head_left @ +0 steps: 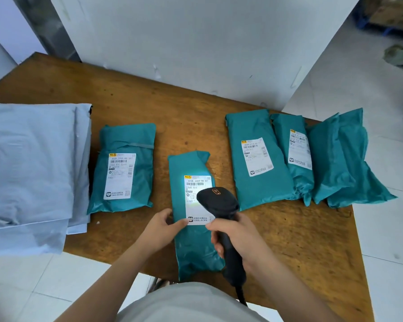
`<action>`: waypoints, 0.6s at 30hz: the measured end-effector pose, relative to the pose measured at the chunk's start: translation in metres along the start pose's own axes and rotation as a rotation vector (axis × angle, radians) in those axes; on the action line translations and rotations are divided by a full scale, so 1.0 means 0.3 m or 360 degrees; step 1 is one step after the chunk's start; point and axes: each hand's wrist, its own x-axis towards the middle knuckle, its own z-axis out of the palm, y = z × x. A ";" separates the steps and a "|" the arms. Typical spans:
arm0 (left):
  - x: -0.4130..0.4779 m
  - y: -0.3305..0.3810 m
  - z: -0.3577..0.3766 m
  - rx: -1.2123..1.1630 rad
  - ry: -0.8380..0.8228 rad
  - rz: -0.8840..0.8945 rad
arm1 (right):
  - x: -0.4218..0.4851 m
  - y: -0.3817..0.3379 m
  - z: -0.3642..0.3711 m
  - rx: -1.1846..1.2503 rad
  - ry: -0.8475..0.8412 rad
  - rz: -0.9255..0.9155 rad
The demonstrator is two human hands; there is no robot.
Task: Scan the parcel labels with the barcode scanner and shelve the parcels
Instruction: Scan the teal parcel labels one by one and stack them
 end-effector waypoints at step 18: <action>0.006 0.027 0.026 0.0237 -0.0028 0.0046 | -0.024 0.005 0.024 0.0019 0.0011 0.0003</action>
